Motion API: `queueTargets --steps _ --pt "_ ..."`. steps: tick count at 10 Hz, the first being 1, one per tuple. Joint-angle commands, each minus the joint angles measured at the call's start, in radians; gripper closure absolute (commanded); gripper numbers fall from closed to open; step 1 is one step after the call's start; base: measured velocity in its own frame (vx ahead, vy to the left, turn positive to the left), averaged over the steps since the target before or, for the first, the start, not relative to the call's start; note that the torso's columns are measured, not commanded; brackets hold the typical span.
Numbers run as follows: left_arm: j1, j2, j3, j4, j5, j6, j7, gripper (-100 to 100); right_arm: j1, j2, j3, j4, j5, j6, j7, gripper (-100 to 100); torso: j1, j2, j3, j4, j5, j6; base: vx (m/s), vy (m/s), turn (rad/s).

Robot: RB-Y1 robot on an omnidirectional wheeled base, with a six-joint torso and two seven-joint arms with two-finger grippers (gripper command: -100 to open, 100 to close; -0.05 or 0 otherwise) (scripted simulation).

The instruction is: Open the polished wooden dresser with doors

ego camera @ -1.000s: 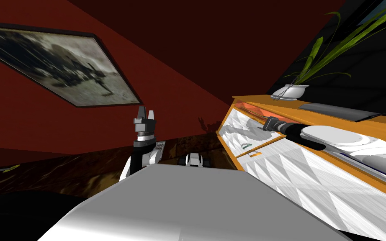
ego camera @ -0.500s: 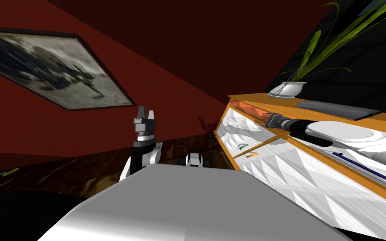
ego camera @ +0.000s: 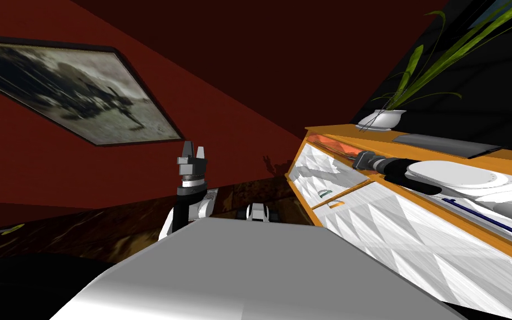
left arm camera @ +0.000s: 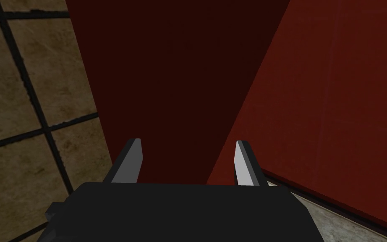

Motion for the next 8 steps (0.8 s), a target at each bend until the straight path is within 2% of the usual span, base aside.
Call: queueTargets --steps 1,2,3,5,8 --pt "0.000 0.000 0.000 0.000 0.000 0.000 0.000 0 0.001 -0.003 0.001 -0.004 -0.001 -0.002 -0.004 100 -0.003 0.000 0.000 0.000 -0.001 0.001 -0.033 0.196 -0.010" --pt "0.000 0.000 0.000 0.000 0.000 0.000 0.000 0 0.000 -0.001 0.000 -0.002 -0.001 -0.003 -0.002 100 -0.004 0.001 0.000 0.000 -0.001 0.001 -0.014 0.093 -0.008" --pt "0.000 0.000 0.000 0.000 0.000 0.000 0.000 0 -0.001 -0.002 -0.001 -0.002 -0.001 -0.002 -0.001 -100 -0.010 0.001 0.000 0.001 -0.003 0.001 0.020 -0.058 -0.003" --pt "0.000 0.001 0.001 0.000 0.000 0.000 0.000 0 -0.002 -0.002 -0.003 -0.002 -0.001 -0.002 0.000 -100 -0.016 0.000 0.000 0.000 -0.005 0.001 0.016 -0.152 0.002" --pt "0.000 0.000 0.000 0.000 0.000 0.000 0.000 0 -0.002 -0.002 -0.003 -0.001 -0.001 -0.002 0.000 -100 0.002 0.002 0.001 0.001 0.000 0.001 0.016 -0.097 0.001"
